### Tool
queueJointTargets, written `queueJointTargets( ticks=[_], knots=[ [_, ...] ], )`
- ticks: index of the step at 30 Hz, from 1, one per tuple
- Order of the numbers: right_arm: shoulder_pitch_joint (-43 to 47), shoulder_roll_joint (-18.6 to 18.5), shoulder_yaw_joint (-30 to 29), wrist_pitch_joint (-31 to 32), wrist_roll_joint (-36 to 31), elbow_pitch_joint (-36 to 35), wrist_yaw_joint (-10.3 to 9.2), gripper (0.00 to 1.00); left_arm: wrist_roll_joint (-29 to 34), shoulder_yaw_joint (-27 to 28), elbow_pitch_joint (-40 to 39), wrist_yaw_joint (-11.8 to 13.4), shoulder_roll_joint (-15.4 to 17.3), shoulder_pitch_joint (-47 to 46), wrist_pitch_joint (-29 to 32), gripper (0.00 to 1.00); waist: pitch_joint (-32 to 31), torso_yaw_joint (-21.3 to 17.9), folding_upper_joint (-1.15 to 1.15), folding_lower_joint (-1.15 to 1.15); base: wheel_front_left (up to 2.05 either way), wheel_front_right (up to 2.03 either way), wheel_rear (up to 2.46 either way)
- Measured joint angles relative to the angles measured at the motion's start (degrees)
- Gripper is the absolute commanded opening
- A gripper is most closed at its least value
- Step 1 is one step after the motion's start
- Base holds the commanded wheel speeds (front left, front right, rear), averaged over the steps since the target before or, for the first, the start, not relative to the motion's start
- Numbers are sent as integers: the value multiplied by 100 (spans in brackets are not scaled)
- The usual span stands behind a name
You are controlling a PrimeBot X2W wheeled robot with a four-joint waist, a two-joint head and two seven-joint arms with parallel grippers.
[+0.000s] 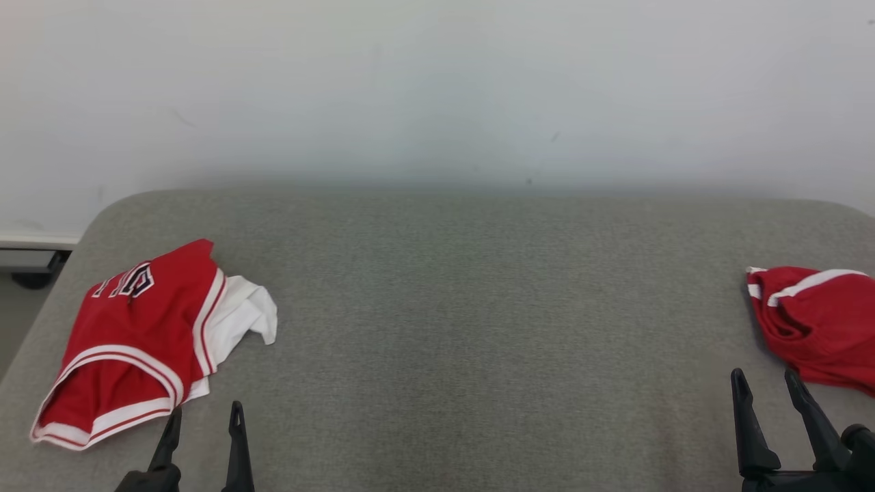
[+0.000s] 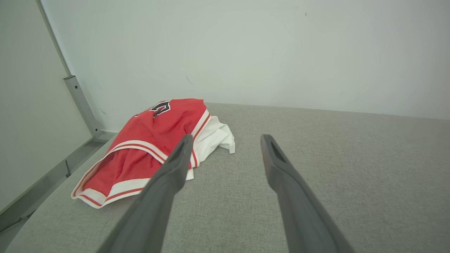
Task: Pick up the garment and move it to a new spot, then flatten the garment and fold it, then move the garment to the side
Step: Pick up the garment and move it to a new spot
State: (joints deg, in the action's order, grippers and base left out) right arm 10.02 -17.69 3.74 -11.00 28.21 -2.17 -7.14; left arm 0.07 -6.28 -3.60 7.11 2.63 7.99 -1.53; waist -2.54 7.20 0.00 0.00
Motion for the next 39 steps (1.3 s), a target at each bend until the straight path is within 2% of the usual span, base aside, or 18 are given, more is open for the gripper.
queueJointTargets(
  ticks=[13,30,39],
  knots=[
    [9,43,52,52,0,-12,1,100,158,70,-49,0,0,2,52,100,-28,763,0,0,0,0,0],
    [-152,76,276,153,-11,27,21,100,226,214,-166,0,103,12,151,100,-34,1942,0,0,0,0,0],
    [-531,104,488,287,-78,130,132,100,227,407,-313,0,97,152,149,100,80,2208,0,0,0,0,0]
  ],
)
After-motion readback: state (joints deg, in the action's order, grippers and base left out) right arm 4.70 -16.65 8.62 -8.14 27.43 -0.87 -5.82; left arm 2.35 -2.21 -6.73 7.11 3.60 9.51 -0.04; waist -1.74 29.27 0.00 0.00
